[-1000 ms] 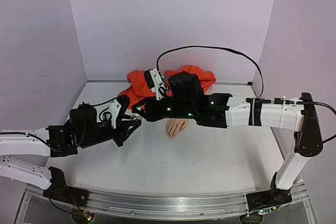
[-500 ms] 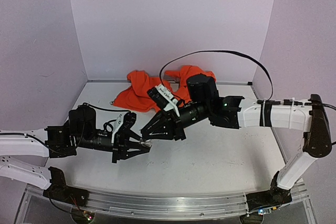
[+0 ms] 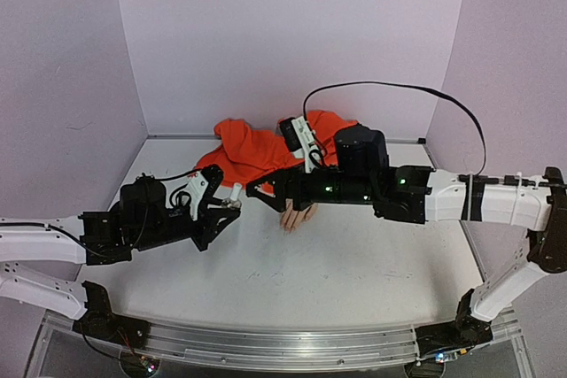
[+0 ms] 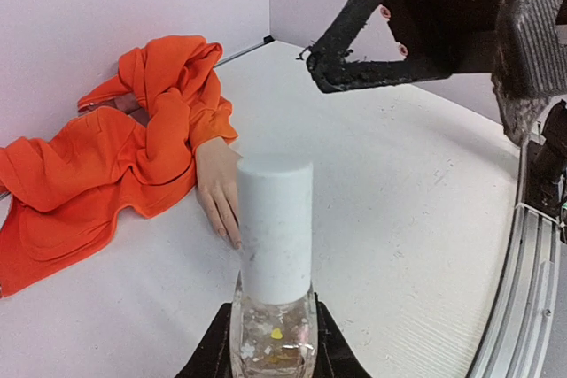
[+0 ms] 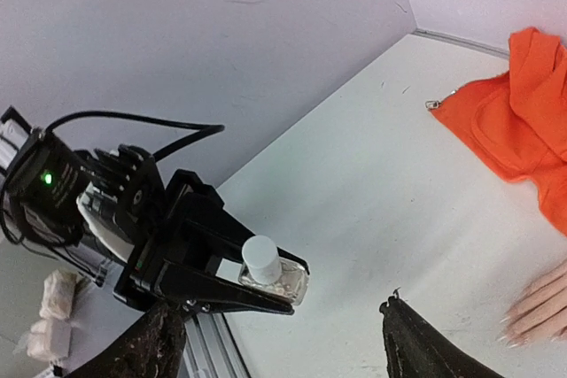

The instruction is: Paint the nails

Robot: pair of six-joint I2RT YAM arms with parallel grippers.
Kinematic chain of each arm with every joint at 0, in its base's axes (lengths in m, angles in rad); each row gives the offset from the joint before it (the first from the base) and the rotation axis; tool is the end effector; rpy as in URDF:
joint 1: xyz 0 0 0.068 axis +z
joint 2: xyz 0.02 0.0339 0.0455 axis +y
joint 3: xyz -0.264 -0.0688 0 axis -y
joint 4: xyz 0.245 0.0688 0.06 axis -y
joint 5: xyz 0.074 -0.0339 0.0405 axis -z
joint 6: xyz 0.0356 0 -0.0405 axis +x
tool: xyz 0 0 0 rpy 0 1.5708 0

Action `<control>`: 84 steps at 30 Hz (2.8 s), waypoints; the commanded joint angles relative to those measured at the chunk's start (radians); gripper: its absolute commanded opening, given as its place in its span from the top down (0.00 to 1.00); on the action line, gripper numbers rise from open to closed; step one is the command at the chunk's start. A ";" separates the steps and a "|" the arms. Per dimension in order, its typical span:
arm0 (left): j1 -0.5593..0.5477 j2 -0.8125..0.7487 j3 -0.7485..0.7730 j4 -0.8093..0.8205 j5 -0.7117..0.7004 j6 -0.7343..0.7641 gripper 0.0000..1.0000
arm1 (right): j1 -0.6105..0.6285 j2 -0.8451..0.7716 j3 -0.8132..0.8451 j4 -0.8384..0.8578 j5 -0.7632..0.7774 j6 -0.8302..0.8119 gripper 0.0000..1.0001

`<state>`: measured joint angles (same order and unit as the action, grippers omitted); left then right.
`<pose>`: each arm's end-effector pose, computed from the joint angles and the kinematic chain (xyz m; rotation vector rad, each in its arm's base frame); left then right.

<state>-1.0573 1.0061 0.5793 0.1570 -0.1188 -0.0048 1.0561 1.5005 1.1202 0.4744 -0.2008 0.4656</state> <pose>0.1176 -0.2000 0.2606 0.8727 1.6721 -0.6295 0.1709 0.3165 0.3518 -0.6466 1.5062 1.3533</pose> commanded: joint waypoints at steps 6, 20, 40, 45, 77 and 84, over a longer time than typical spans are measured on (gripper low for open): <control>0.002 0.008 0.047 0.027 -0.061 -0.018 1.00 | 0.050 0.106 0.136 0.042 0.123 0.130 0.37; 0.002 -0.036 0.026 0.028 -0.014 0.000 1.00 | 0.056 0.243 0.283 -0.010 0.083 0.093 0.71; 0.002 -0.147 0.005 0.035 0.465 0.057 1.00 | 0.055 0.058 0.083 0.093 -0.474 -0.274 0.61; 0.003 -0.102 0.013 0.032 0.410 0.070 1.00 | 0.056 0.027 0.173 -0.121 -0.142 -0.139 0.11; 0.002 -0.096 -0.013 0.030 0.374 0.093 1.00 | 0.052 0.147 0.348 -0.427 -0.268 -0.106 0.80; 0.003 -0.089 -0.014 0.018 0.432 0.095 1.00 | 0.052 0.129 0.343 -0.439 -0.320 -0.178 1.00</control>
<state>-1.0584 0.9279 0.5598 0.1303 0.2615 0.0792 1.1095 1.6493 1.4277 0.0479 -0.4599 0.3550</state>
